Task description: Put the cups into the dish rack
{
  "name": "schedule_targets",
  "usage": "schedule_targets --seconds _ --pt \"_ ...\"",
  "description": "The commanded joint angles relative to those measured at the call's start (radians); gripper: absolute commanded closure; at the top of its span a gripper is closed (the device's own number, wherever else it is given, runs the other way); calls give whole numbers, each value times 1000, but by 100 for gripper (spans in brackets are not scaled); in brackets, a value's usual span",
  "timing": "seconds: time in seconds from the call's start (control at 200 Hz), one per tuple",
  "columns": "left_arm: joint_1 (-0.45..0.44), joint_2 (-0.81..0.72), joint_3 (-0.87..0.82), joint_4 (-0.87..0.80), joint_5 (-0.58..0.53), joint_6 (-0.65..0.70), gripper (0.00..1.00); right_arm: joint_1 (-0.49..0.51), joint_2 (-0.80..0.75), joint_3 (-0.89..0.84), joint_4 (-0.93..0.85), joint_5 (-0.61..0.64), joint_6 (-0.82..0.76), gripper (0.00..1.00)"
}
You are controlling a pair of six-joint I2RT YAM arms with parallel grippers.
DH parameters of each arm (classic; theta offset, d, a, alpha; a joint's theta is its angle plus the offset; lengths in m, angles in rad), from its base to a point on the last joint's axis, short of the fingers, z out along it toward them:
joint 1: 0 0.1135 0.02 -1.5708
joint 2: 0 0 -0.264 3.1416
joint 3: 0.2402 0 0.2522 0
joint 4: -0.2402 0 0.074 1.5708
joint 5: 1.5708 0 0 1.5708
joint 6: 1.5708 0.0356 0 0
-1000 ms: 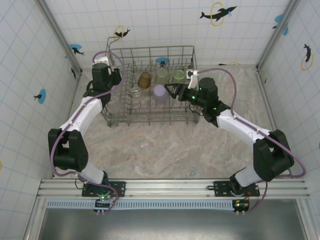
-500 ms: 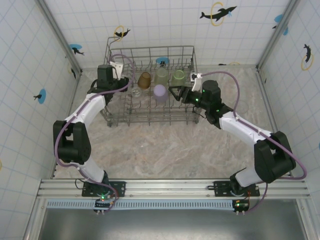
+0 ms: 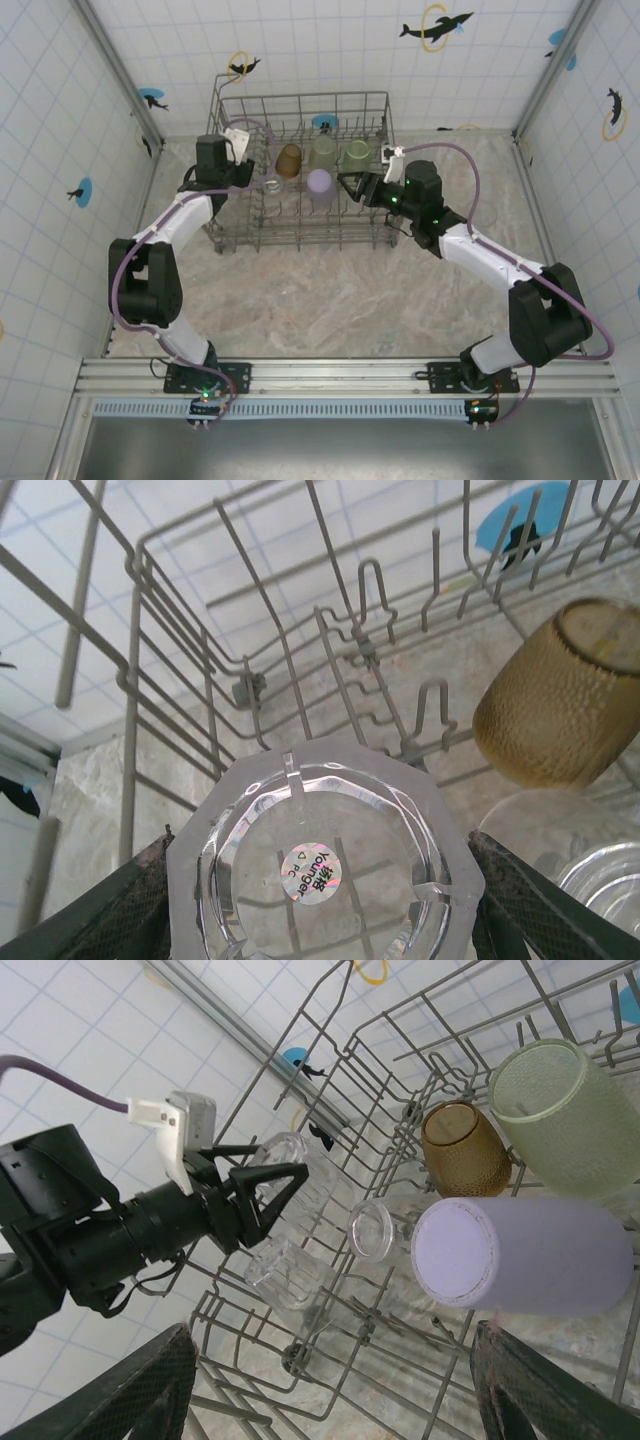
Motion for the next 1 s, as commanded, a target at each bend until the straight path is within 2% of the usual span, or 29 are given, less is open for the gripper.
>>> schedule_targets --seconds 0.0,0.315,0.515,0.996 --pt "-2 10 -6 88 -4 -12 100 -2 -25 -14 39 -6 7 26" --pt "-3 55 -27 106 -32 -64 100 3 -12 -10 47 -3 15 26" --pt "-2 73 -35 121 -87 -89 100 5 -8 -8 55 -7 23 26" --pt "-6 103 -31 81 -93 -83 100 8 0 -8 67 -7 28 26"
